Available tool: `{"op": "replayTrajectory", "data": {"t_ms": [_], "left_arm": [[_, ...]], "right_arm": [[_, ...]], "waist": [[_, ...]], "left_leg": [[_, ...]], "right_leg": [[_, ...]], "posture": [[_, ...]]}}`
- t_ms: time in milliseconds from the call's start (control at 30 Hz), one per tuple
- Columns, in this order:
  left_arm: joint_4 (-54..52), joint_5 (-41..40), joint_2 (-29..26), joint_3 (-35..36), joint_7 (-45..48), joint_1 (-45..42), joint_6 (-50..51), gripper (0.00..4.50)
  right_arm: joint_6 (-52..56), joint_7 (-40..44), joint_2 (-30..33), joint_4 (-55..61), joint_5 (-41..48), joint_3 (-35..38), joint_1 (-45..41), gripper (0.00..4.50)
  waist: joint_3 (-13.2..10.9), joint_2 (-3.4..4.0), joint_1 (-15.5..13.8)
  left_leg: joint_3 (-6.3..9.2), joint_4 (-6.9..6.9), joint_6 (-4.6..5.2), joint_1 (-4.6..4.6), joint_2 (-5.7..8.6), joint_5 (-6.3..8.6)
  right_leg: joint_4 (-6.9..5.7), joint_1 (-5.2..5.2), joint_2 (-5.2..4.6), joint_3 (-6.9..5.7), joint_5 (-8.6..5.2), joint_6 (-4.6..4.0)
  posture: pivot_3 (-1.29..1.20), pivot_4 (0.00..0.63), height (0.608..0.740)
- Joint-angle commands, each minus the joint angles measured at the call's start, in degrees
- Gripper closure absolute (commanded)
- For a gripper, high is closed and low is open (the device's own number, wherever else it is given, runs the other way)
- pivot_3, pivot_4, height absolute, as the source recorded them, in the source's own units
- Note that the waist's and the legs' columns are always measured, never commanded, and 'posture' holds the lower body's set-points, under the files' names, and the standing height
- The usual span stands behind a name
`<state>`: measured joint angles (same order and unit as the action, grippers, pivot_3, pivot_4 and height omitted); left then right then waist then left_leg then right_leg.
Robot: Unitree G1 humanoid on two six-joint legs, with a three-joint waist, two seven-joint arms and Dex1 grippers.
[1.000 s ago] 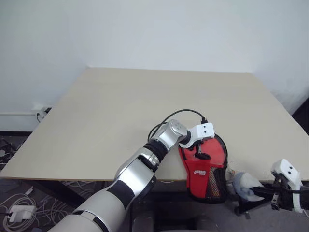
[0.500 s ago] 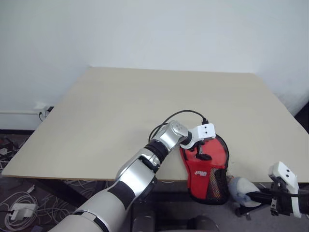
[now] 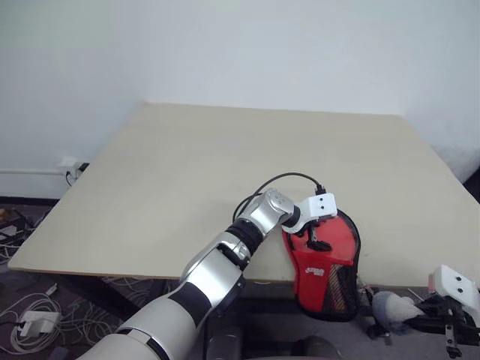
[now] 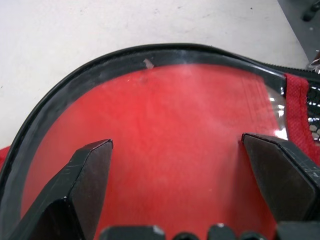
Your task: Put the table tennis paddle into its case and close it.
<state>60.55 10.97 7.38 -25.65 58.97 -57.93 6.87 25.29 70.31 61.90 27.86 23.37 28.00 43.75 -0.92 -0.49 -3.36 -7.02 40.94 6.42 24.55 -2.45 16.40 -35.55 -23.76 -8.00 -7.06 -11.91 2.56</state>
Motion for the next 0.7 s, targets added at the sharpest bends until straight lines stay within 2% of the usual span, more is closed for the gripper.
{"op": "replayTrajectory", "data": {"t_ms": [33, 133, 367, 500, 700], "left_arm": [[3.68, 3.54, -1.12, -2.43, -0.23, 2.36, 2.35, 0.00], [3.89, 3.40, -0.91, -2.36, -0.55, 2.36, 2.37, 0.00], [4.14, 4.10, -0.28, -3.47, -0.09, 2.34, 2.32, 0.00], [4.58, 4.33, 0.12, -3.47, -0.62, 1.75, 2.30, 0.00], [4.33, 4.09, 0.16, -3.20, -0.46, 1.63, 2.63, 0.00]], "right_arm": [[-0.70, 5.31, 1.47, -1.28, -3.85, 1.40, 5.34, 4.33], [2.17, 2.60, 1.07, -2.42, -1.11, 0.74, 0.20, 4.33], [6.38, -1.24, -2.20, 1.67, 3.24, -7.30, -11.75, 4.33], [6.04, -1.85, -2.42, 3.71, 0.82, -12.18, -11.80, 4.33], [1.78, 2.70, -0.23, 6.01, -1.41, -10.93, -3.63, 4.33]], "waist": [[0.05, 0.04, -0.58], [0.10, 0.07, -0.70], [0.22, 0.09, -0.07], [0.32, 0.22, -0.07], [0.40, 0.24, -0.10]], "left_leg": [[0.02, 0.06, 0.06, 0.00, 0.02, 0.09], [0.06, 0.35, 0.21, 0.00, 0.06, 0.47], [0.04, 0.61, 0.41, 0.00, 0.05, 0.76], [0.04, 0.62, 0.40, -0.01, 0.05, 0.75], [0.05, 0.64, 0.40, -0.01, 0.04, 0.76]], "right_leg": [[0.01, 0.05, -0.02, -0.01, -0.06, 0.08], [0.07, 0.22, -0.08, -0.02, -0.21, 0.31], [0.42, 0.43, -0.09, 0.01, -0.15, 0.33], [0.38, 0.44, -0.09, -0.01, -0.14, 0.33], [0.36, 0.45, -0.07, -0.02, -0.15, 0.34]], "posture": [[0.00, 0.000, 0.724], [0.00, 0.000, 0.724], [0.00, 0.000, 0.724], [0.00, 0.000, 0.724], [0.00, 0.000, 0.724]]}}
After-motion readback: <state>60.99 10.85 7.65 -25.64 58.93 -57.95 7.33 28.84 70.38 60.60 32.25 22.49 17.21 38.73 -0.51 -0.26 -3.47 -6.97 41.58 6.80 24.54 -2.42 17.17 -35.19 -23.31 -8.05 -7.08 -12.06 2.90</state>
